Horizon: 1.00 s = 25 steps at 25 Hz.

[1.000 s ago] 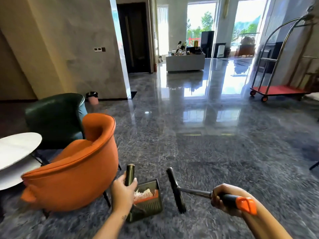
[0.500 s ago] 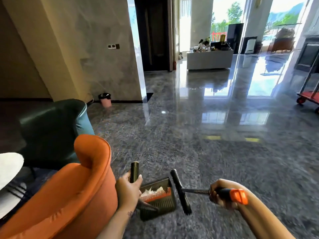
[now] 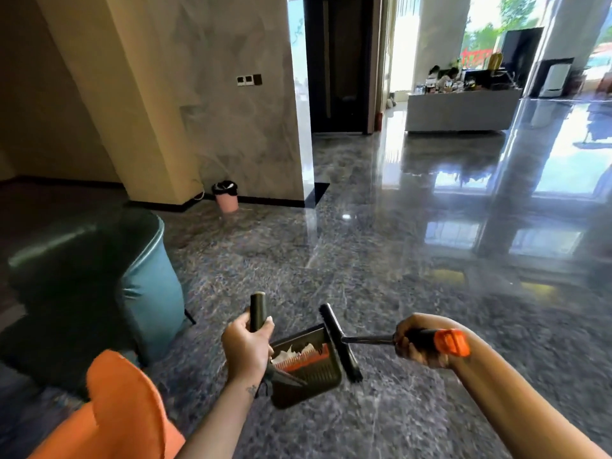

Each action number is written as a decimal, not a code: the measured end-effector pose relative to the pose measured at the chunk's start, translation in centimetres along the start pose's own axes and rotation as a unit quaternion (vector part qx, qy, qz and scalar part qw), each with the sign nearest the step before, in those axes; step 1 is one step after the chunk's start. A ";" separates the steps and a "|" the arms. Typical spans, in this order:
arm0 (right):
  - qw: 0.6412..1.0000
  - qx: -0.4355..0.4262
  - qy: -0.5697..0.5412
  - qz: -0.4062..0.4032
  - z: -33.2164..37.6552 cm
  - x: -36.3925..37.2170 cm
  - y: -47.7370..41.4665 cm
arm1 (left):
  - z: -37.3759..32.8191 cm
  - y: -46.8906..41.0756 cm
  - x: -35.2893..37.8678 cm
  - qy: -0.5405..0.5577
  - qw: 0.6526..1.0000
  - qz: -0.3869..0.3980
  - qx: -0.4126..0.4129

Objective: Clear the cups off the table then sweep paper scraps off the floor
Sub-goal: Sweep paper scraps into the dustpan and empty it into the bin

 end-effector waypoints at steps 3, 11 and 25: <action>1.000 0.007 -0.027 -0.002 11.5 0.9 -7.0 | -1.4 -11.0 5.7 -0.009 1.000 -0.015 -0.006; 0.995 0.057 -0.021 0.082 37.3 6.4 -29.9 | 1.8 -38.4 18.2 -0.066 0.994 -0.089 0.006; 0.984 0.056 0.073 0.154 82.6 26.4 -66.8 | 8.2 -88.9 29.9 -0.100 0.975 -0.197 -0.038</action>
Point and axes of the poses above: each hand's wrist, its own y-axis away from the middle knuckle, its own x-axis out of the palm, z = x × y, the point moved 4 cm from there along -y, towards the middle knuckle, and after that the axes turned 7 degrees about -z, right-handed, at the moved point
